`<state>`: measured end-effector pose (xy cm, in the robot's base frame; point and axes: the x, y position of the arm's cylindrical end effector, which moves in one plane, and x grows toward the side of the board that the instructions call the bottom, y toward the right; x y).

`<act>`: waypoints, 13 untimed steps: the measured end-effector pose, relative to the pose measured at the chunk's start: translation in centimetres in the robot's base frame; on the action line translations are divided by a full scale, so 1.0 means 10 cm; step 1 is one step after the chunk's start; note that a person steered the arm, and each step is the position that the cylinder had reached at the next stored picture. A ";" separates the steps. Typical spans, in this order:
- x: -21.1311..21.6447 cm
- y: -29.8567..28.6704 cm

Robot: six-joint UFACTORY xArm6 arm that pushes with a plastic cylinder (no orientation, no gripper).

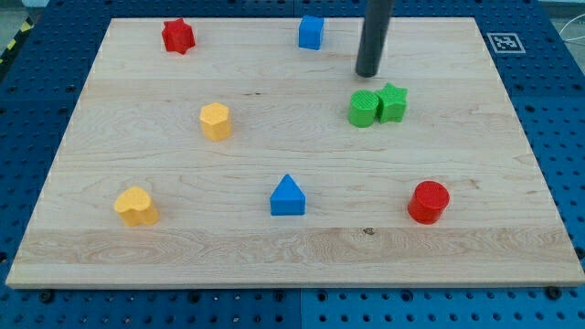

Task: Slide red star to the center

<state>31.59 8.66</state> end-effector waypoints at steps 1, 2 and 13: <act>-0.03 -0.43; 0.01 -0.85; -0.58 -2.01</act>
<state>25.79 -11.44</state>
